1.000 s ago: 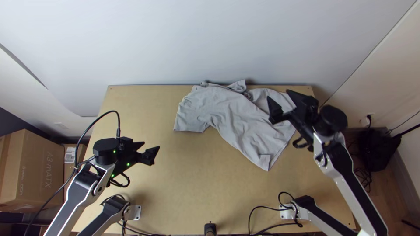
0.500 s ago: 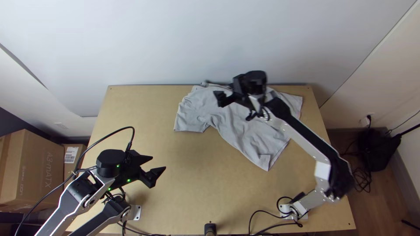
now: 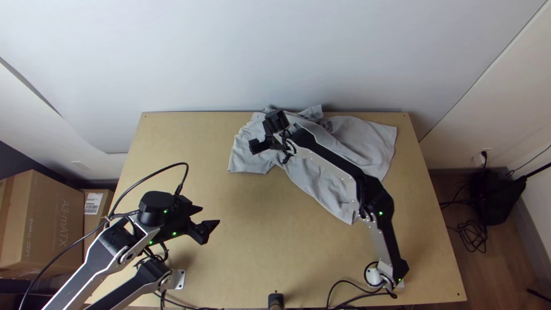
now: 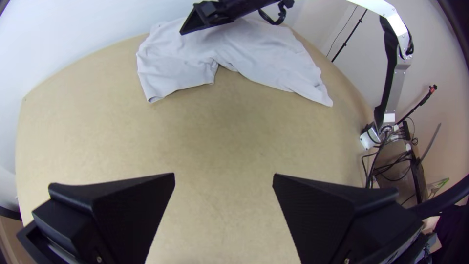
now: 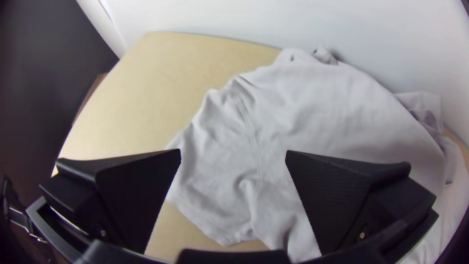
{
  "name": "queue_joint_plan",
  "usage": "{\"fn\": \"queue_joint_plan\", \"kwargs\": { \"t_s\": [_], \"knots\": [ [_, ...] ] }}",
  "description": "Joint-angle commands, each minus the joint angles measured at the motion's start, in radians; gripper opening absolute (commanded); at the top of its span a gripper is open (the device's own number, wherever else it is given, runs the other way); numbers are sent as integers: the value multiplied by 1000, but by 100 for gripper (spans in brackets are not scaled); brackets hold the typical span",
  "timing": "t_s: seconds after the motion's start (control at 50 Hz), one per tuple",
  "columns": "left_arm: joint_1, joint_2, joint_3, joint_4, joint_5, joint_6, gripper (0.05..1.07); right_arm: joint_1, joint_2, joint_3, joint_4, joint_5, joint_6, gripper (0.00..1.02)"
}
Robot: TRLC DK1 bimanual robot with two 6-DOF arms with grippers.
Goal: Fold the t-shirt
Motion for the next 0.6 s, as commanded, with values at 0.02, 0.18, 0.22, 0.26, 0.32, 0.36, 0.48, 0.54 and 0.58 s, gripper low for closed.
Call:
{"fn": "queue_joint_plan", "kwargs": {
  "t_s": [0.02, 0.18, 0.22, 0.26, 0.32, 0.36, 0.48, 0.54, 0.58],
  "knots": [
    [-10, 32, -6, -17, 7, 24, 102, 13, 124, 166, -138, 56, 27, 98],
    [-24, 64, 0, -14, 7, 27, 102, 17, 179, 241, -246, 102, 26, 98],
    [-33, 69, 0, -11, 7, 27, 102, 19, 181, 243, -260, 108, 27, 97],
    [-39, 75, 2, -9, 9, 27, 102, 19, 182, 241, -275, 108, 27, 95],
    [-52, 81, 2, -2, 9, 24, 102, 19, 191, 241, -301, 108, 27, 95],
    [-59, 84, 2, 3, 9, 22, 102, 21, 195, 243, -322, 108, 27, 93],
    [-64, 90, 2, 17, 9, 22, 102, 22, 199, 237, -349, 126, 27, 56],
    [-64, 90, 2, 17, 9, 24, 102, 21, 202, 240, -349, 142, 27, 27],
    [-67, 90, 2, 17, 9, 24, 102, 17, 210, 249, -349, 145, 27, 9]
  ]
}}
